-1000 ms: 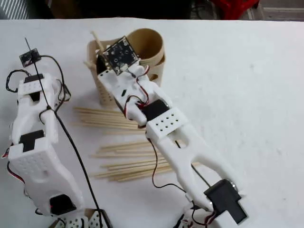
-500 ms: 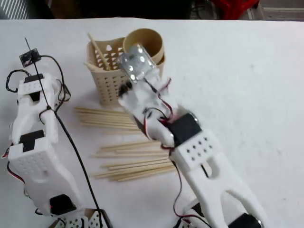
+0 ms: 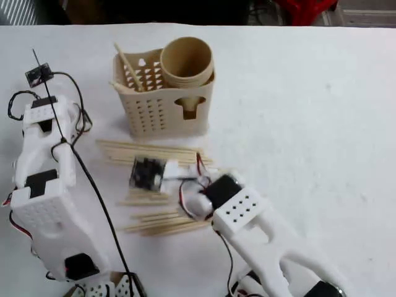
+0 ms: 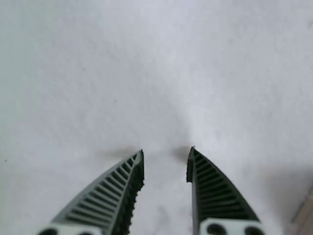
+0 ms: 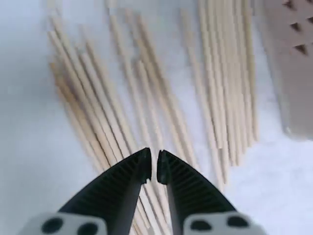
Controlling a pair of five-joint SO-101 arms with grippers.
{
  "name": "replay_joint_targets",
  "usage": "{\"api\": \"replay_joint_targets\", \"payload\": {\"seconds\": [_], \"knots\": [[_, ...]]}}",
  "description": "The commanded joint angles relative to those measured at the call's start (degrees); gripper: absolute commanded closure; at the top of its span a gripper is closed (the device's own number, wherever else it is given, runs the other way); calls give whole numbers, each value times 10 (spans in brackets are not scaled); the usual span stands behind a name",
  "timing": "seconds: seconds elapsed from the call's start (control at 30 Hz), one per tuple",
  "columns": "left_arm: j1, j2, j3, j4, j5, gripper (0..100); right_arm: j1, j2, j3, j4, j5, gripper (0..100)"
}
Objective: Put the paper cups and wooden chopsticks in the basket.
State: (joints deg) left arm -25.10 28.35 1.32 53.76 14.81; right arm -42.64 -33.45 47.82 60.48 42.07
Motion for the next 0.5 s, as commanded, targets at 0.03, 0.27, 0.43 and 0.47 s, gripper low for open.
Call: {"api": "replay_joint_targets", "payload": {"seconds": [0.03,0.27,0.43,0.47], "knots": [[15,-3,-7,-11,-7,841,-8,-19,73,-62,83,961],[15,-3,-7,-11,-7,840,-8,-19,157,-146,87,961],[15,-3,-6,-11,-7,840,-29,-19,181,-148,85,961],[15,-3,-6,-11,-7,840,-35,-19,185,-148,85,961]]}}
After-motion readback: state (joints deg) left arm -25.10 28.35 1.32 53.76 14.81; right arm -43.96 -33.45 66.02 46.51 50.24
